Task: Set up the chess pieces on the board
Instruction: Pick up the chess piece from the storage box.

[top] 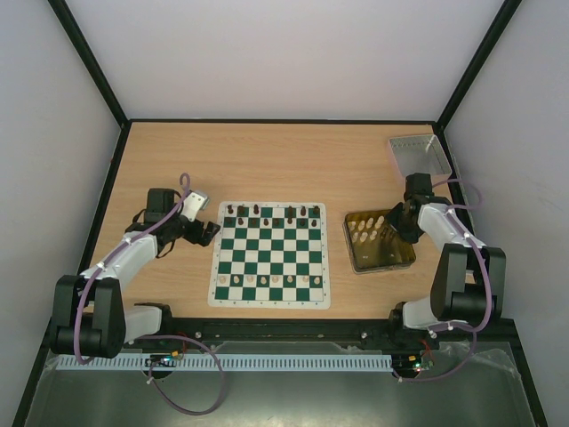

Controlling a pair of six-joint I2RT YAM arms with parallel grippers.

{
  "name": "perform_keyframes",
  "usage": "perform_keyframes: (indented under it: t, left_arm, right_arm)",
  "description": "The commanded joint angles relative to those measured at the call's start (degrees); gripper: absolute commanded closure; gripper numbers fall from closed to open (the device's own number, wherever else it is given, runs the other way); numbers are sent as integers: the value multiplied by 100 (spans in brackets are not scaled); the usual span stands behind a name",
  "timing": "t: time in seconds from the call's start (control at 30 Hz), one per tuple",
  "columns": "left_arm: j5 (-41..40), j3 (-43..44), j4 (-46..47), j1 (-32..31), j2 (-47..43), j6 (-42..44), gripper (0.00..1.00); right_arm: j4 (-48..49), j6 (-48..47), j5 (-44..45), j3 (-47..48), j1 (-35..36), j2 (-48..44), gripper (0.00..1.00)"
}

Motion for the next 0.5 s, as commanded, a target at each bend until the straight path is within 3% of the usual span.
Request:
perform_keyframes:
  t: [0.0,0.47]
  left_arm:
    - [110,-8,19,10,38,62,1]
    - [46,6,19,-42,44,49,1]
  right_arm:
    - [-39,8,88,77,-50,0,78]
    - [-278,-43,219,89,-50,-232,81]
